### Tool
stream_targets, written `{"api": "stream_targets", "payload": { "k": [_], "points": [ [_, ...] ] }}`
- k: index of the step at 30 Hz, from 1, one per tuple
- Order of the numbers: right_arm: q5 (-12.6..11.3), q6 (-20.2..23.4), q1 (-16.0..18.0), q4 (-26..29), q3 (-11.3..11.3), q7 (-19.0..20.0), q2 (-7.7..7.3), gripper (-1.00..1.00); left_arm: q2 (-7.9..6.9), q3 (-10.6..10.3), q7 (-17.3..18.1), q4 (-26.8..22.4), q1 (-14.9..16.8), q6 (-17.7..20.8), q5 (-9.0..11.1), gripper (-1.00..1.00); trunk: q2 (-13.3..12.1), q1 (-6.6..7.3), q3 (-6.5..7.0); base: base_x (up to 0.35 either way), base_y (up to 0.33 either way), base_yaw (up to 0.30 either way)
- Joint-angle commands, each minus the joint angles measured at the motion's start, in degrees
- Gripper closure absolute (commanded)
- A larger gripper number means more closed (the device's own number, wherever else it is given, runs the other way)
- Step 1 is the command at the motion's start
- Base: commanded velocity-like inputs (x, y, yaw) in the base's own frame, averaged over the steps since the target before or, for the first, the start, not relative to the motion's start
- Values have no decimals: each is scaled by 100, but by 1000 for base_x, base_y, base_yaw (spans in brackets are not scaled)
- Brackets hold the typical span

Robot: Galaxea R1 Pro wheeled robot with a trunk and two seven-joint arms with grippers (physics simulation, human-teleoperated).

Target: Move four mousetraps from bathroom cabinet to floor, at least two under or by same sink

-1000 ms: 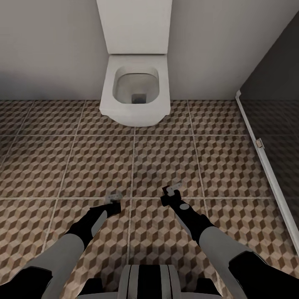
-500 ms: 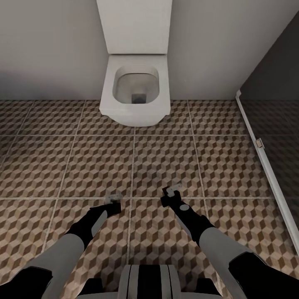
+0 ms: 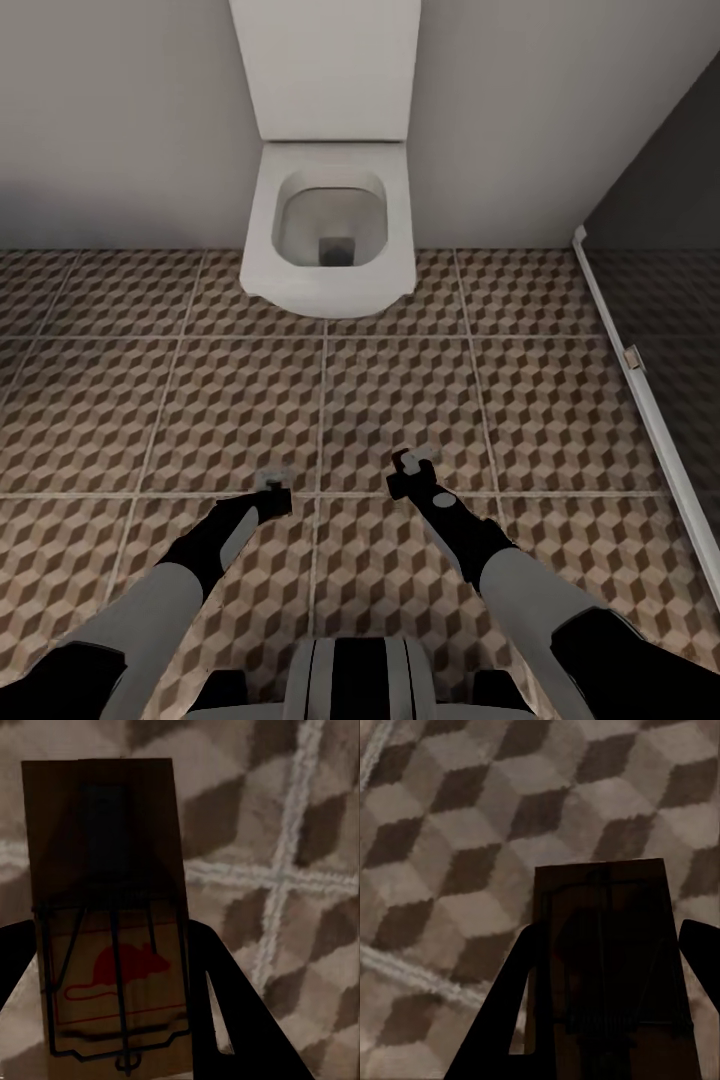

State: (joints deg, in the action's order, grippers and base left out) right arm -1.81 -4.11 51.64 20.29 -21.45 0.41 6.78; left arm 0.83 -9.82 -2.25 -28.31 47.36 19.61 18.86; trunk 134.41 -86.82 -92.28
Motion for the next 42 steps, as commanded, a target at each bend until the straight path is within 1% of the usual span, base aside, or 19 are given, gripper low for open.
{"api": "stream_targets", "payload": {
  "k": [1,12,17,20,22,25,28,32,35,42],
  "points": [
    [-21,-23,4,-7,-17,3,-1,100,-4,-29,-39,-8,1,21,38,100,1,-2,-3,300,105,0],
    [-21,-22,2,-7,-17,3,-1,100,-4,-29,-39,-8,1,23,38,100,1,-2,-3,314,137,0],
    [-21,-28,-74,-9,-18,-1,-1,100,-4,-29,-39,-8,1,20,38,100,1,-2,-3,309,142,0],
    [-36,-25,-99,-35,-17,-10,-1,100,-4,-33,-36,-8,1,18,38,100,1,-2,-3,154,60,0],
    [-43,-18,-106,-83,-12,-13,-3,100,14,-40,-32,-10,1,17,37,100,1,-2,-3,61,24,0],
    [-48,-12,-109,-287,7,-19,-4,100,103,-44,-31,-19,1,2,28,100,1,-2,-3,22,8,0],
    [-46,-15,-104,-474,130,-22,4,100,190,-50,-27,-23,1,-16,23,100,1,-2,-3,7,3,0],
    [-37,-12,-102,-554,406,-23,7,100,316,-104,-29,-25,1,-25,16,100,1,-2,-3,2,1,0],
    [-32,-1,-102,-580,483,-23,7,100,343,-124,-30,-25,1,-27,13,100,1,-2,-3,0,0,0],
    [-30,-3,-102,-605,516,-23,-7,100,356,-133,-30,-19,2,-27,17,100,1,-2,-3,0,0,0]
  ]
}}
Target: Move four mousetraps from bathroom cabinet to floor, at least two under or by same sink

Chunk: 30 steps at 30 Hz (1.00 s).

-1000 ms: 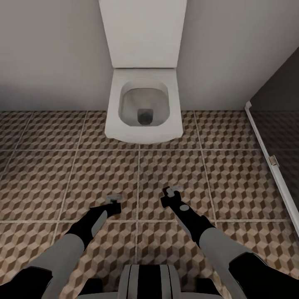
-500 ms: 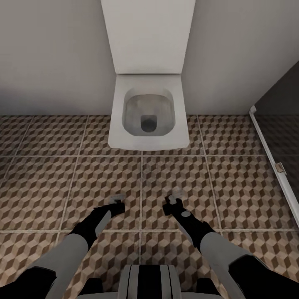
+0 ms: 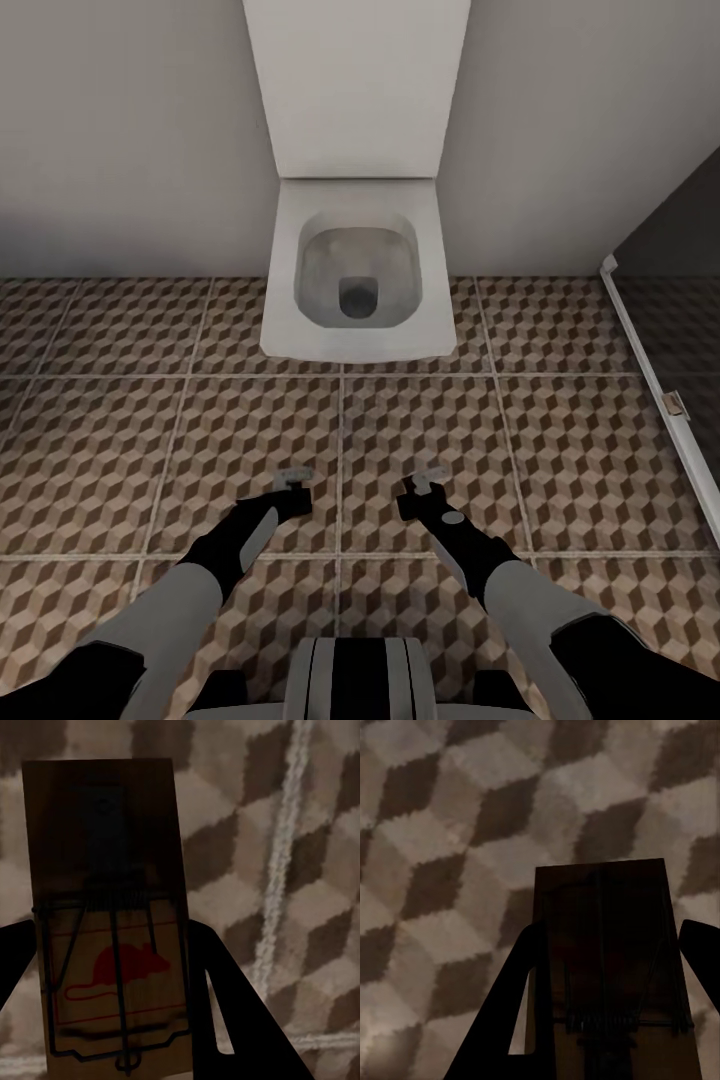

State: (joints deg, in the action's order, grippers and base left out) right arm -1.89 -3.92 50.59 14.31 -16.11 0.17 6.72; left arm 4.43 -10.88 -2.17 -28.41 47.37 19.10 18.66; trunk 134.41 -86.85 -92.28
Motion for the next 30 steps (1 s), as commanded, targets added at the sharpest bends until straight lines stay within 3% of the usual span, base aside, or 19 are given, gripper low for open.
{"api": "stream_targets", "payload": {
  "k": [1,19,21,25,30],
  "points": [
    [-22,-22,4,-7,-17,2,-2,100,-4,-28,-38,-8,1,23,35,100,1,1,-2,0,0,0],
    [37,13,19,-9,-13,18,4,100,100,-45,-29,257,0,16,33,100,1,1,-2,0,0,0],
    [38,14,20,-9,-14,18,4,100,105,-116,-29,283,0,15,33,100,1,1,-2,0,0,0],
    [41,14,24,-9,-19,25,9,100,108,-464,-32,310,0,-9,32,100,1,1,-2,0,0,0],
    [46,14,32,-7,-26,27,12,100,108,-633,-37,317,0,-45,32,100,1,1,-2,0,0,0]
  ]
}}
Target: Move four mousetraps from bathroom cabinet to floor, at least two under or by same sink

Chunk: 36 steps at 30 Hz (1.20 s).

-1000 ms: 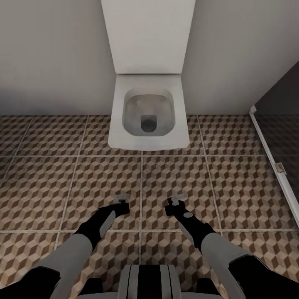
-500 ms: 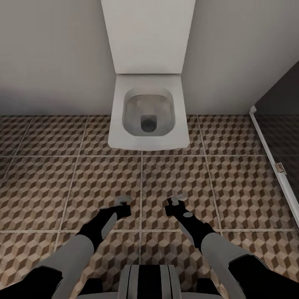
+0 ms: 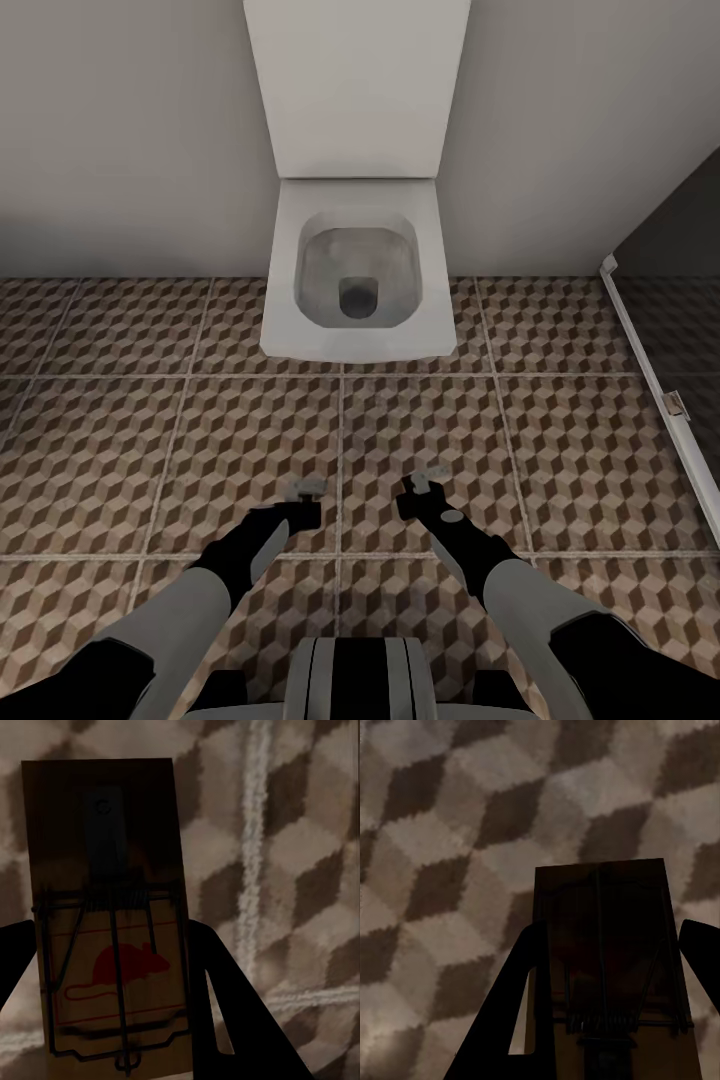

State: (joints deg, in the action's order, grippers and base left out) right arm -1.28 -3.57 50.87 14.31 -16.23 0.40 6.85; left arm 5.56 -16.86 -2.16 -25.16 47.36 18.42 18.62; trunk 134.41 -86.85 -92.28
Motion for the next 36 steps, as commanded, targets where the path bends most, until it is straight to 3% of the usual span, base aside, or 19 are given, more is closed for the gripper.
{"api": "stream_targets", "payload": {
  "k": [1,19,24,36],
  "points": [
    [-14,-21,7,-9,-19,5,3,100,-6,-57,-38,-9,2,18,36,100,1,1,-2,0,0,0],
    [259,-133,10,39,-44,488,18,100,-6,-79,-39,-16,2,10,43,100,1,1,-2,0,0,0],
    [268,-405,3,40,-51,502,12,100,-5,-80,-39,-16,2,11,45,100,1,1,-2,0,0,0],
    [269,-474,2,38,-55,504,9,100,-2,-81,-39,-16,2,12,45,100,1,1,-2,0,0,0]
  ]
}}
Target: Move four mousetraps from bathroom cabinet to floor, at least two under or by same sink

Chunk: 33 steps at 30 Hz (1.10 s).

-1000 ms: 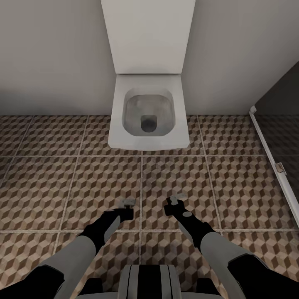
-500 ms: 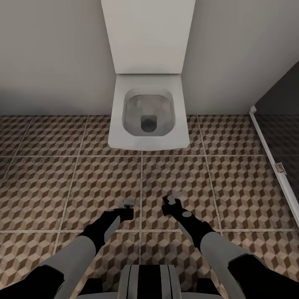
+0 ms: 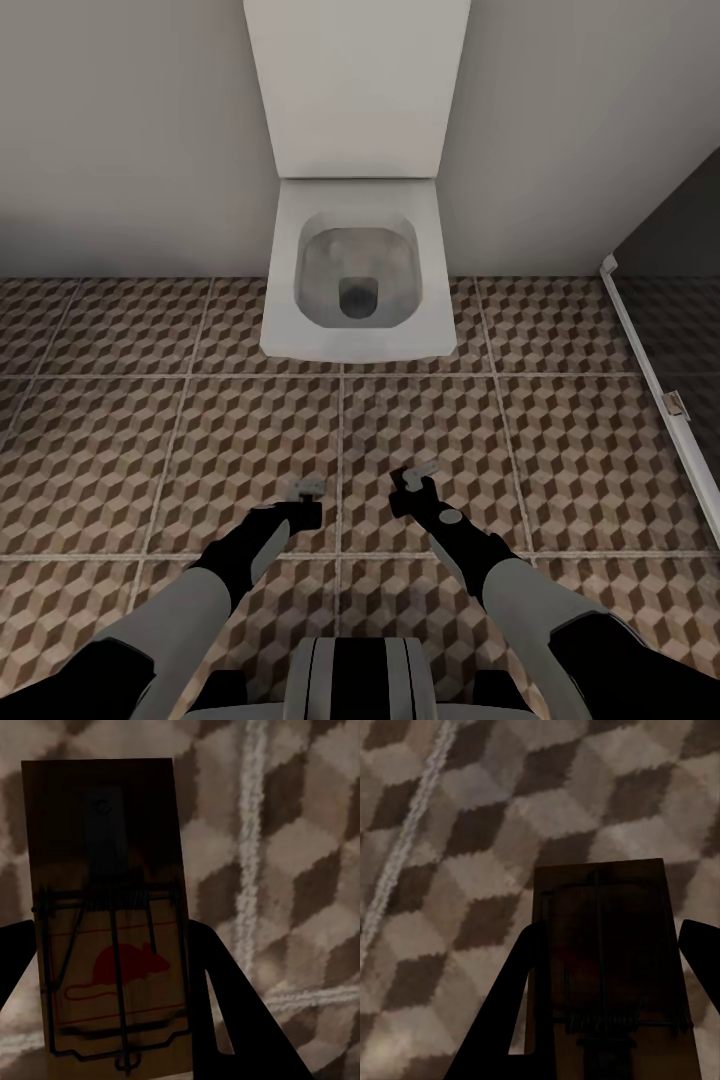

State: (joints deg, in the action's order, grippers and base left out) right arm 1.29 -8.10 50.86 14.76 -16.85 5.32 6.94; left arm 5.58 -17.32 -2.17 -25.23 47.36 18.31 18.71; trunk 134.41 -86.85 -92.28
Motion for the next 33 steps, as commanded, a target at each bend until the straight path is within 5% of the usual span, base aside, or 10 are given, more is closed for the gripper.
{"api": "stream_targets", "payload": {
  "k": [1,33],
  "points": [
    [12,-21,3,-7,6,13,1,100,-5,-35,-38,-9,2,23,37,100,1,1,-2,0,0,0],
    [12,-25,3,-8,15,4,0,100,-5,-35,-38,-9,2,24,37,100,1,1,-2,153,0,0]
  ]
}}
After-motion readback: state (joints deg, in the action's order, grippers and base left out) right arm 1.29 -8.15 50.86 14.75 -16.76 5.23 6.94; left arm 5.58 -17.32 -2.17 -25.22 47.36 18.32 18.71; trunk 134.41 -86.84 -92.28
